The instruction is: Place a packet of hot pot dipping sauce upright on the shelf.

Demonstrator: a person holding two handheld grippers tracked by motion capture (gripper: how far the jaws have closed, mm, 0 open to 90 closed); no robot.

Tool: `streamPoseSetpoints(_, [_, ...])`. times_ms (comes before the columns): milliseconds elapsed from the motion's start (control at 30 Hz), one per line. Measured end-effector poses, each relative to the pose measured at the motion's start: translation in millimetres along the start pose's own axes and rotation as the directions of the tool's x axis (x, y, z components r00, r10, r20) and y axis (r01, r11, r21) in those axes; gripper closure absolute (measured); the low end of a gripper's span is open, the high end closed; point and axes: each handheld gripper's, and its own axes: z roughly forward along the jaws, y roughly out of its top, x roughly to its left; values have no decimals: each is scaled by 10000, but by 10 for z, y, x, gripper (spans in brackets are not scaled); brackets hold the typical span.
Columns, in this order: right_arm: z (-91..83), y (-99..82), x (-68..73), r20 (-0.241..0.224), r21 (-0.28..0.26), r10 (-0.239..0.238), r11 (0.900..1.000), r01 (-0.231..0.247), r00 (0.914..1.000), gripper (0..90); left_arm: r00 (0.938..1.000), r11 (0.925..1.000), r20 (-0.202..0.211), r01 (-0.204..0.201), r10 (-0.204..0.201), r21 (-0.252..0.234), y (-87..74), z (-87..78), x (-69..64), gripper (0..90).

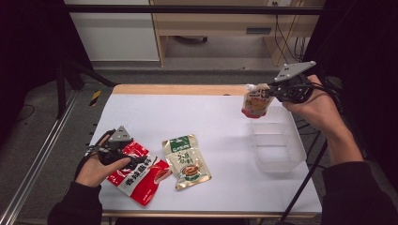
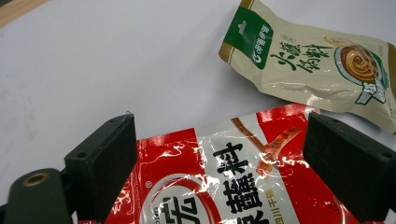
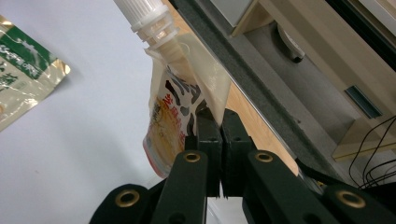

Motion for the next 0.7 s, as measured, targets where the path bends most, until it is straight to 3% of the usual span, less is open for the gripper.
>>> streamPoseSetpoints(700, [245, -567, -339, 319, 187, 509, 9985, -515, 9982, 892, 9998, 9998, -100, 185, -185, 53, -45, -24, 67, 103])
